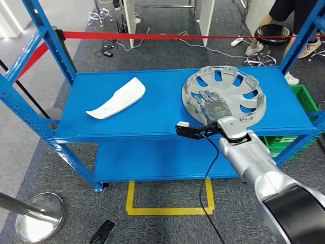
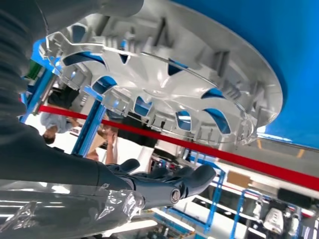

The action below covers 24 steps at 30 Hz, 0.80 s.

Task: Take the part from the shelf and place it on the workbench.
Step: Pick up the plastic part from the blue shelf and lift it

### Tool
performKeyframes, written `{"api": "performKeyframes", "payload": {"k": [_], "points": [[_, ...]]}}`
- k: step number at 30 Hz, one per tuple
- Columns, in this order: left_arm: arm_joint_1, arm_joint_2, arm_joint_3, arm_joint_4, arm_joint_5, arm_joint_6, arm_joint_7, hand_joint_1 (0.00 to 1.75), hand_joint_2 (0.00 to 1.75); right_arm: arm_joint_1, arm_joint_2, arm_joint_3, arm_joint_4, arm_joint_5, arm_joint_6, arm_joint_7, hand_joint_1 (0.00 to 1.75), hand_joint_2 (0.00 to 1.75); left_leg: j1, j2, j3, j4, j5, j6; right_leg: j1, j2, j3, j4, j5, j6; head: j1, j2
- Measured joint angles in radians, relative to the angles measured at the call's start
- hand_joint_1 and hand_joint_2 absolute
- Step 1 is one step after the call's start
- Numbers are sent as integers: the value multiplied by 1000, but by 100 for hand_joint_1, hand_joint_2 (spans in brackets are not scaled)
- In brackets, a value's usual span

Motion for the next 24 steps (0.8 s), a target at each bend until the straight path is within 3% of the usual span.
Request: {"api": "performKeyframes", "payload": {"k": [5,12,14,16,17,20,21,24], "points": [[0,-1,0,0,0,0,0,0,0,-2,0,0,-3,0,-2,-1,0,175,8,-1,23,-19,-16,21,0,-4,-3,22,-25,26,6,0],[-1,-1,0,0,0,0,0,0,0,-5,0,0,-3,0,-3,-1,0,175,8,-1,27,-19,-19,25,-1,-6,-16,50,-39,29,11,0],[-2,-1,0,0,0,0,0,0,0,-6,0,0,-3,0,-3,-1,0,175,9,-1,30,-19,-22,26,-2,-6,-44,100,-58,32,13,0],[-2,-2,0,0,0,0,0,0,0,-6,0,0,-3,0,-3,-1,0,175,9,-1,35,-19,-28,27,-3,-7,-99,193,-90,36,15,0],[-1,-2,0,0,0,0,0,0,44,-4,0,0,-3,0,-3,-1,0,175,10,-3,48,-18,-39,25,-5,-8,-120,194,-58,38,16,0],[-1,-3,0,0,0,0,0,0,175,-1,5,0,0,0,-11,-7,0,175,6,-9,88,-13,-75,13,-10,-3,-86,18,84,26,12,0],[-1,-2,0,0,0,0,1,0,175,-2,7,0,0,0,-13,-8,0,175,3,-9,90,-13,-77,13,-11,0,-74,-7,87,20,11,0],[-3,-2,0,0,0,0,3,0,175,-5,12,0,-1,0,-16,-9,0,175,3,-8,95,-24,-75,17,-9,8,-75,-7,83,13,11,0]]}}
